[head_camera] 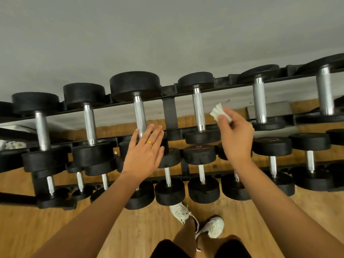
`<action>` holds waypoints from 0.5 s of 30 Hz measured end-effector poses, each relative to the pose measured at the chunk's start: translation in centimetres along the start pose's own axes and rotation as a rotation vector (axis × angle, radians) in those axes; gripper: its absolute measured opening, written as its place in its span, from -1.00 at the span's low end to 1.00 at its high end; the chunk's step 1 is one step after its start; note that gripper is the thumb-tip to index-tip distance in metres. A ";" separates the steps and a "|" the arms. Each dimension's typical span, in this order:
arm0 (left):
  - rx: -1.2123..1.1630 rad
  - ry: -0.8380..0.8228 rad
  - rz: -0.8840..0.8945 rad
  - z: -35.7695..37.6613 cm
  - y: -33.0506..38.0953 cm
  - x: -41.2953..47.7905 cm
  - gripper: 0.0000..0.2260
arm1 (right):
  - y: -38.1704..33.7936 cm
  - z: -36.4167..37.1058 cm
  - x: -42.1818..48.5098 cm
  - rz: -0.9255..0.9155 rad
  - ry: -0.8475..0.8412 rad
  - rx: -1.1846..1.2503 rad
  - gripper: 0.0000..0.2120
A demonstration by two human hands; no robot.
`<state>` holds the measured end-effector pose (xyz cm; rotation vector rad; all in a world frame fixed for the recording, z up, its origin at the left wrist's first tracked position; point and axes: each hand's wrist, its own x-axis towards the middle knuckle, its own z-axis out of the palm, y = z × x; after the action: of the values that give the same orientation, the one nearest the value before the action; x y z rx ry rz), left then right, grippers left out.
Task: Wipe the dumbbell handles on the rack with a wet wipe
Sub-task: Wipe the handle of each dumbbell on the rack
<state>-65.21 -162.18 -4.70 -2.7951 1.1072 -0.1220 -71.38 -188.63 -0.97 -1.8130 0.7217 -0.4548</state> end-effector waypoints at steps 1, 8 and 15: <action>0.025 -0.001 0.076 -0.1 -0.5 0.0 -0.50 | -0.1 -0.1 0.7 0.031 0.011 0.029 -0.70; 0.044 -0.007 0.449 -0.1 -2.2 1.7 -0.56 | -0.1 1.2 5.1 0.129 0.041 0.225 -0.83; -0.061 0.132 0.413 0.4 -2.1 1.0 -0.68 | 1.6 2.1 9.7 0.260 0.057 0.360 -0.88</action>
<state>-63.02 -161.29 -4.72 -2.5705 1.7167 -0.2342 -63.30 -194.00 -3.59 -1.3539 0.8438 -0.4330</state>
